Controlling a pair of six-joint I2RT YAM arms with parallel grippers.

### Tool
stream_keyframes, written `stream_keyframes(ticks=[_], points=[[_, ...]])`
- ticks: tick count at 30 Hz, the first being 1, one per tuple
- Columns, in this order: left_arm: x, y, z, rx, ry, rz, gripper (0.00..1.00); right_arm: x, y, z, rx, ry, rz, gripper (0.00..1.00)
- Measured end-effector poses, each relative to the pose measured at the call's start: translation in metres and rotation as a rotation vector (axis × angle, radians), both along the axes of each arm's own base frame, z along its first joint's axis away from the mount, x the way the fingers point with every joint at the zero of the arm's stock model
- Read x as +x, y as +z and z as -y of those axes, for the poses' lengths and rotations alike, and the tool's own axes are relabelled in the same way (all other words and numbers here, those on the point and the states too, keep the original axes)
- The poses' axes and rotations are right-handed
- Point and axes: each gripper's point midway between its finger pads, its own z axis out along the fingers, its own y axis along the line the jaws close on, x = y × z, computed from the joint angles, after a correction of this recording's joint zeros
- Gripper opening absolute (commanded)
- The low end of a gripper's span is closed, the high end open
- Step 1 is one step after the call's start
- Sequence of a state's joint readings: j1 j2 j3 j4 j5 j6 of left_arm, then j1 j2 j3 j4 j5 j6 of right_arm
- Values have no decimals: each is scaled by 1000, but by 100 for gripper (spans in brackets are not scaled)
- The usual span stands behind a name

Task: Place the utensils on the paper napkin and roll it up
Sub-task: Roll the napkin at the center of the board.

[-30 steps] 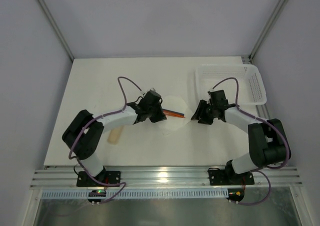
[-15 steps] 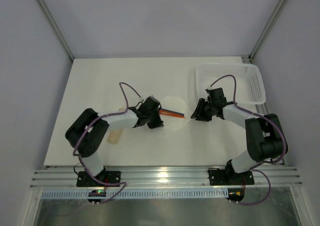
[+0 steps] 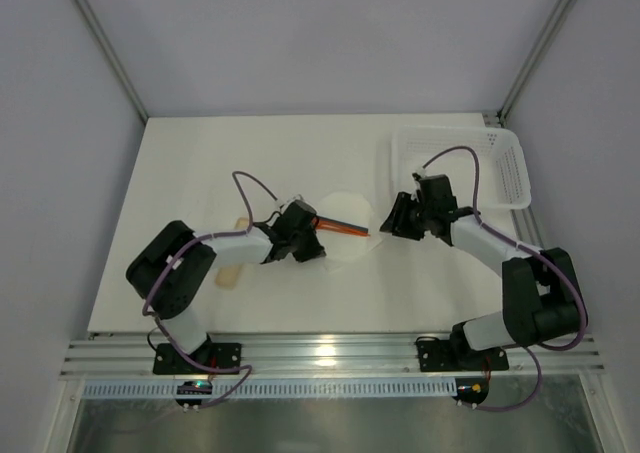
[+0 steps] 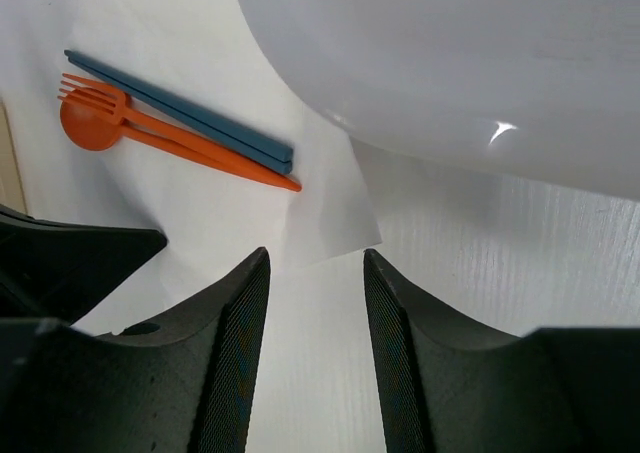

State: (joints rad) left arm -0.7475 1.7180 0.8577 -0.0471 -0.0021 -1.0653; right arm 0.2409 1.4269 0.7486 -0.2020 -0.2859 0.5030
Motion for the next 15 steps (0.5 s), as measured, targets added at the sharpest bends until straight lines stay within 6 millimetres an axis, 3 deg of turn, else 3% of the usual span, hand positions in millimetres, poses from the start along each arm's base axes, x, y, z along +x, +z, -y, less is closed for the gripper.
stream_keyframes(ticks=[15], points=[[-27,-1,-22,17,27,5,0,-28,-21,1,-14,17,-63,47]])
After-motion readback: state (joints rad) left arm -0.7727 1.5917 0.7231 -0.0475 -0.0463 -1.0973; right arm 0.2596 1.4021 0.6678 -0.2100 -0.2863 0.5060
